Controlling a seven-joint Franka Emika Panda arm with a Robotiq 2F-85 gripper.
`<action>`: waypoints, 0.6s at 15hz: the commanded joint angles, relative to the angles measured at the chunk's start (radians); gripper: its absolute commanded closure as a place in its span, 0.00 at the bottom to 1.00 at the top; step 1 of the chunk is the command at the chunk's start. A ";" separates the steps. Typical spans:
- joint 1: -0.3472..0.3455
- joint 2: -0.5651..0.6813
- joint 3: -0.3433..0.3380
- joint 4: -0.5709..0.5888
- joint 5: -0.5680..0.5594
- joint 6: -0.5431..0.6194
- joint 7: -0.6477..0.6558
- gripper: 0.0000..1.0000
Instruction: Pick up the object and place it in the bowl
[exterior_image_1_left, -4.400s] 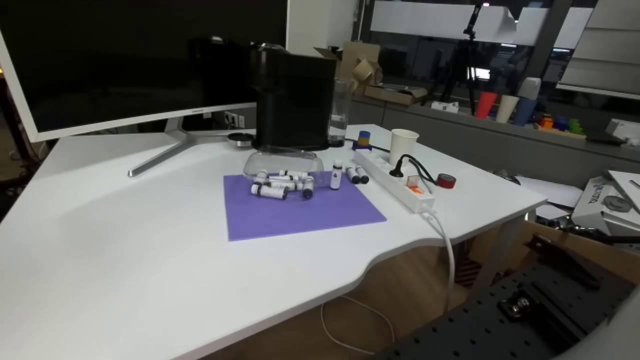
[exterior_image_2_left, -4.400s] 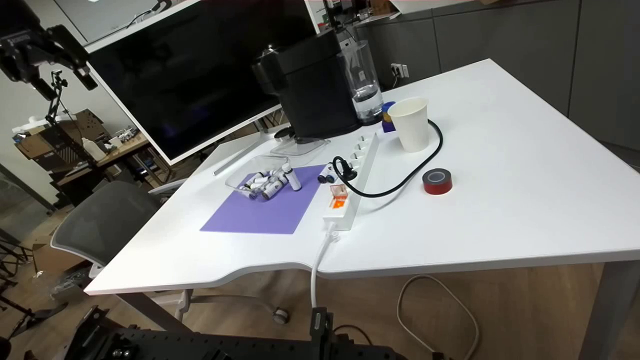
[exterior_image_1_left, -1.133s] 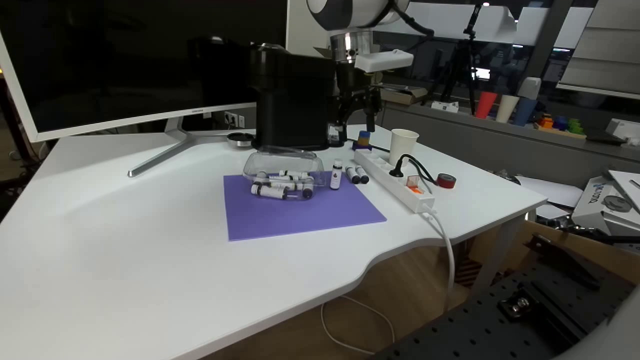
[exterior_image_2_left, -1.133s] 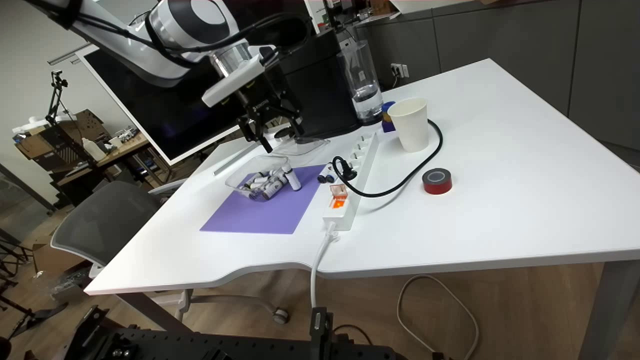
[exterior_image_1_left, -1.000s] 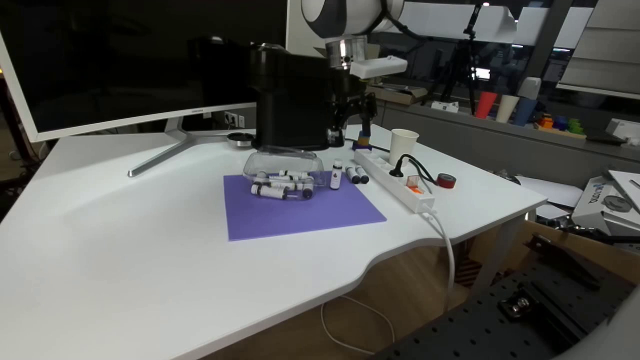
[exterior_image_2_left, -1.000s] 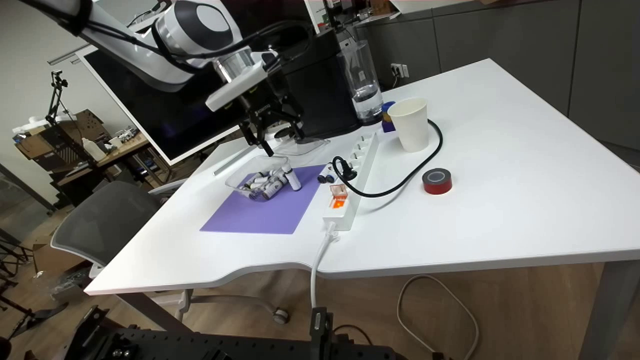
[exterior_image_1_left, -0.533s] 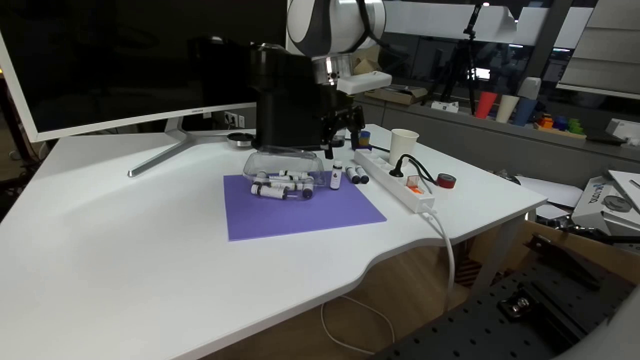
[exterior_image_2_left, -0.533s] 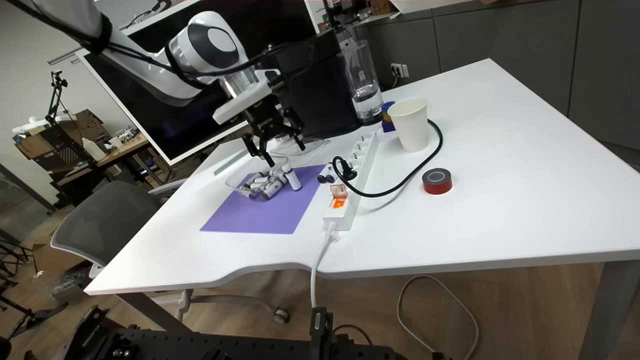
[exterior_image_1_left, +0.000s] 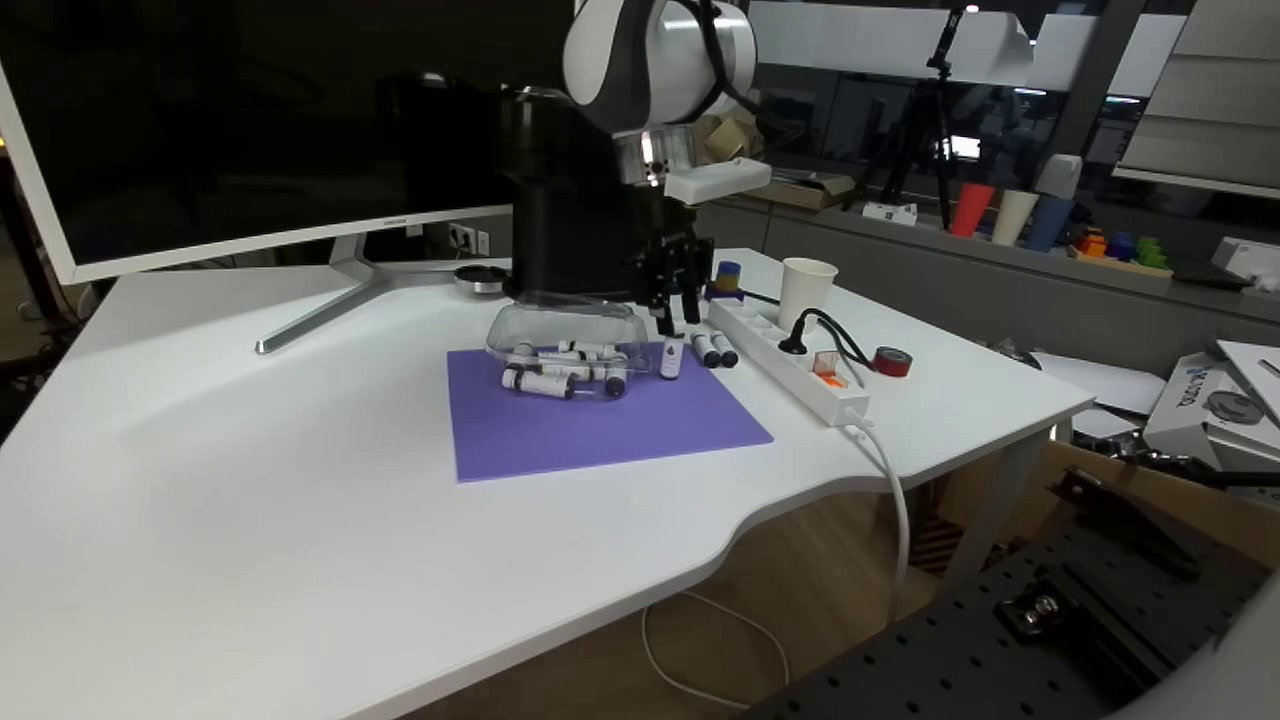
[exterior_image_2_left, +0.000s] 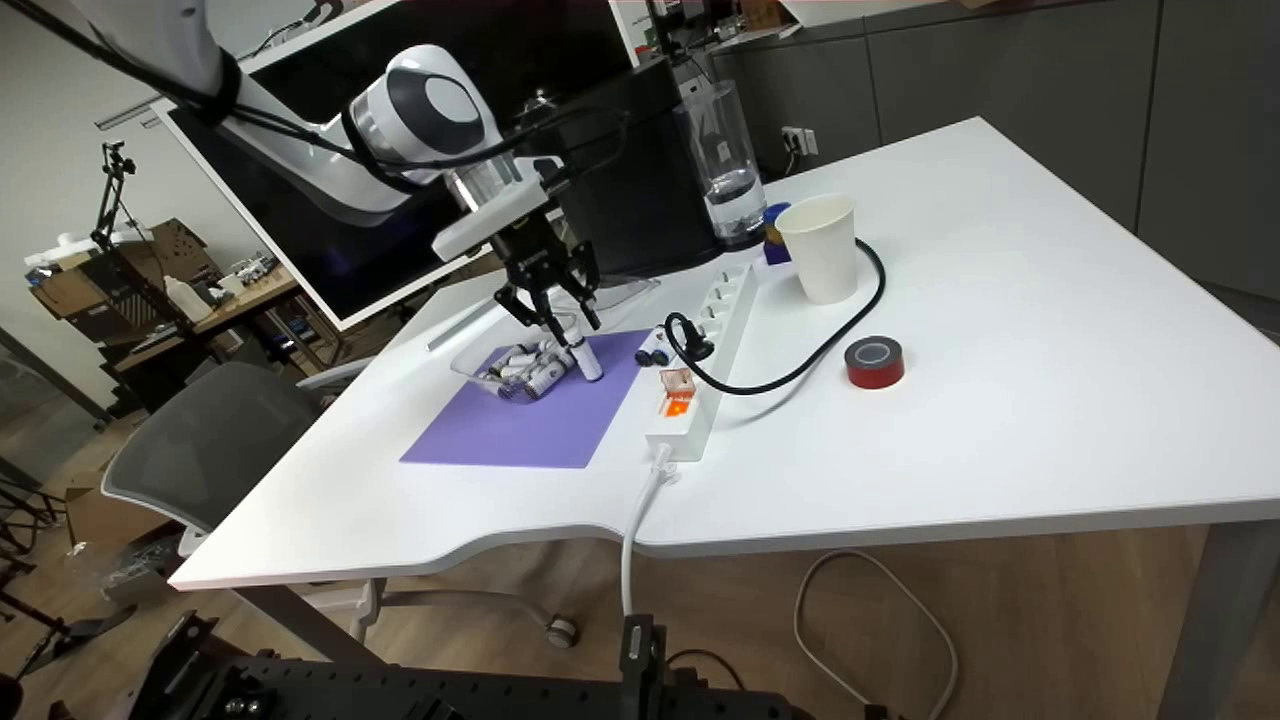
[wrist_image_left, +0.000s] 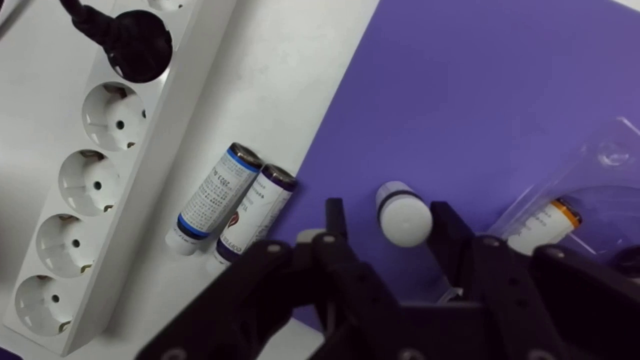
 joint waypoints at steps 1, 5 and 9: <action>-0.005 0.011 0.011 0.021 0.007 -0.031 -0.021 0.81; -0.001 -0.020 0.022 -0.006 0.007 -0.028 -0.030 0.93; 0.034 -0.081 0.025 -0.035 -0.028 -0.043 -0.022 0.93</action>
